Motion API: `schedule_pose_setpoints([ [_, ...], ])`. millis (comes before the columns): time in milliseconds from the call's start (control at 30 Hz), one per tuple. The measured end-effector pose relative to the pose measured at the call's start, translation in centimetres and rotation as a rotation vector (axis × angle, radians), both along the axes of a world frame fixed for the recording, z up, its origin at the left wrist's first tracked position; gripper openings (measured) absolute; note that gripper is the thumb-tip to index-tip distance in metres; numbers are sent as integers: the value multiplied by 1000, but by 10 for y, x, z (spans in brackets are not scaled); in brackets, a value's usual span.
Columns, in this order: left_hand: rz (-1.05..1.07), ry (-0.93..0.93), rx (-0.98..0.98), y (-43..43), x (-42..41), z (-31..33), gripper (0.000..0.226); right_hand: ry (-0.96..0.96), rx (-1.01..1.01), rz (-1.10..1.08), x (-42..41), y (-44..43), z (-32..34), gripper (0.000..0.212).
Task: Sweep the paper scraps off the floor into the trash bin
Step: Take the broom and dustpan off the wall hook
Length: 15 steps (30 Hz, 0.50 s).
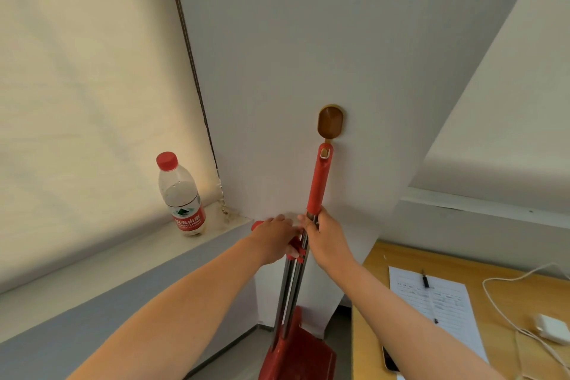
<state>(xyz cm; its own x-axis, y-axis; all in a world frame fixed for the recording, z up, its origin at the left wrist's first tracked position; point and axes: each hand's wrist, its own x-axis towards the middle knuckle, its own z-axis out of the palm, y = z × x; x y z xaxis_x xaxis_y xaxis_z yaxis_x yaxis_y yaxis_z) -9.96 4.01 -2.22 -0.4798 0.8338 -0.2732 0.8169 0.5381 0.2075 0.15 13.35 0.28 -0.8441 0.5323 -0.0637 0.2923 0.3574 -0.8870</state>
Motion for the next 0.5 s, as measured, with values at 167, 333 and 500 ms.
schedule_pose_setpoints([
  [167,-19,74,45,-11,11,16,31,66,81,3,13,-11,18,15],
  [333,9,82,89,-24,23,37,32,91,52,44,27,-18,35,17],
  [500,97,-27,8,-46,40,22,35,-2,-17,140,37,-39,26,20],
])
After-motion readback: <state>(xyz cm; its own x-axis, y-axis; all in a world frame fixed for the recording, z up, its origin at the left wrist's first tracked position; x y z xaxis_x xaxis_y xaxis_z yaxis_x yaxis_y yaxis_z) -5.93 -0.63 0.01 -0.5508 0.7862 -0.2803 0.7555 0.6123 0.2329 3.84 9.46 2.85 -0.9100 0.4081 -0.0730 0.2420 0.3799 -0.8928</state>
